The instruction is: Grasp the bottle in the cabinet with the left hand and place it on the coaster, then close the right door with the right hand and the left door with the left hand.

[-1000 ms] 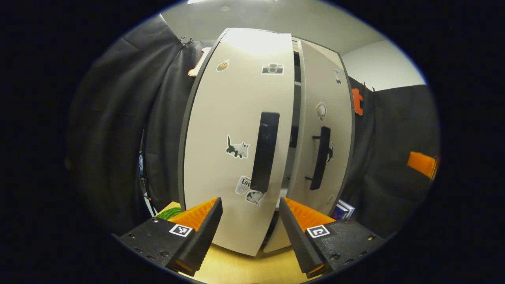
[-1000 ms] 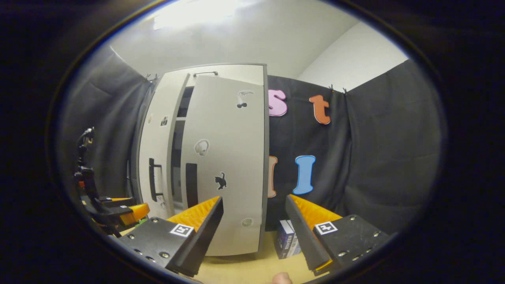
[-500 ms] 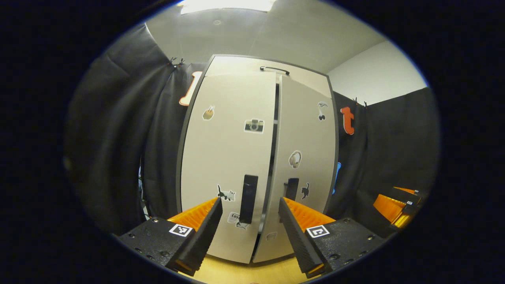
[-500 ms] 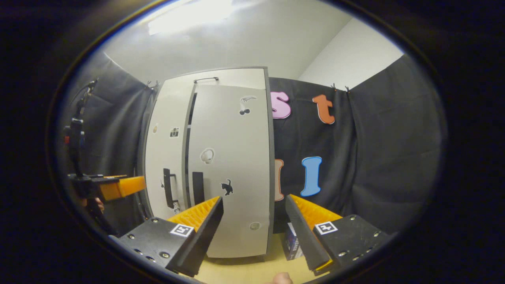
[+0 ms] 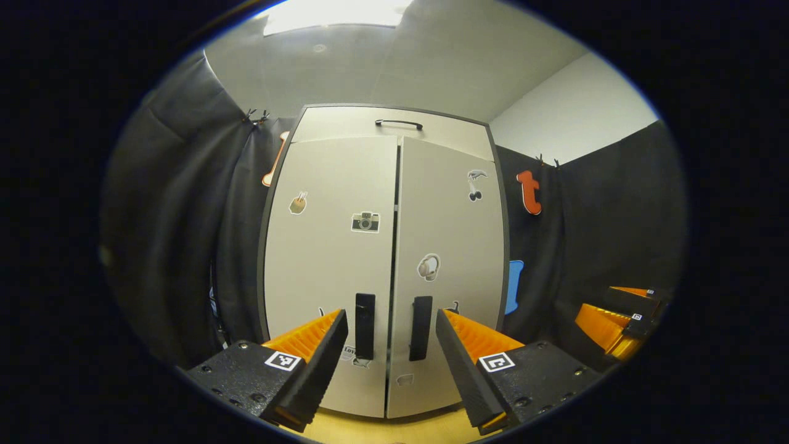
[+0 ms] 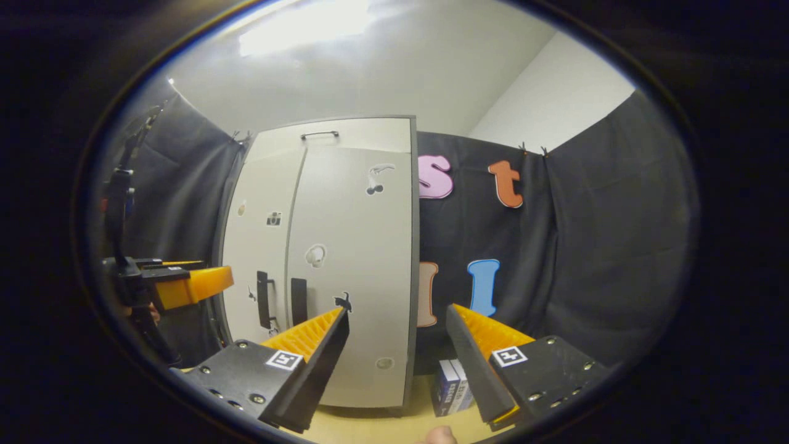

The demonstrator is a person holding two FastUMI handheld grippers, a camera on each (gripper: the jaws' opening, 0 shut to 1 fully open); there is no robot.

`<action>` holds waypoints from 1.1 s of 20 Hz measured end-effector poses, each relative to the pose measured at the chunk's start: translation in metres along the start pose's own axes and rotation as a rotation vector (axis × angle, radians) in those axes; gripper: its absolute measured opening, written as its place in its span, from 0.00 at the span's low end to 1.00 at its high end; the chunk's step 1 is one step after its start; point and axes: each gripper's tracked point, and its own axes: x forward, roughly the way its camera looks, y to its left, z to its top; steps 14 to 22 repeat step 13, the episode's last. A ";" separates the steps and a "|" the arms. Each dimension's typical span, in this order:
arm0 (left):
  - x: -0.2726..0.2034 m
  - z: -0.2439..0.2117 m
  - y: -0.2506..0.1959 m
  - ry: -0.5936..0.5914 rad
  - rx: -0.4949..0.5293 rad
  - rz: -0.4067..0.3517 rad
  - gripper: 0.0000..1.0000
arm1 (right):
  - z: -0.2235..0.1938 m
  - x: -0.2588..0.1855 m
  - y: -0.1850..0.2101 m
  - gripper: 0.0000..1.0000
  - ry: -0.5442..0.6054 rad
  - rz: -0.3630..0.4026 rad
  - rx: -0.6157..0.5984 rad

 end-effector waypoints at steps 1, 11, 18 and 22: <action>0.000 -0.001 -0.002 0.002 -0.003 0.003 0.89 | 0.002 0.000 -0.003 0.96 -0.005 0.003 0.000; 0.000 -0.001 -0.037 -0.008 0.018 0.028 0.89 | 0.006 -0.005 -0.040 0.96 -0.021 0.026 -0.004; -0.001 -0.002 -0.046 -0.009 0.025 0.031 0.89 | 0.006 -0.005 -0.048 0.93 -0.019 0.031 0.001; -0.001 -0.002 -0.046 -0.009 0.025 0.031 0.89 | 0.006 -0.005 -0.048 0.93 -0.019 0.031 0.001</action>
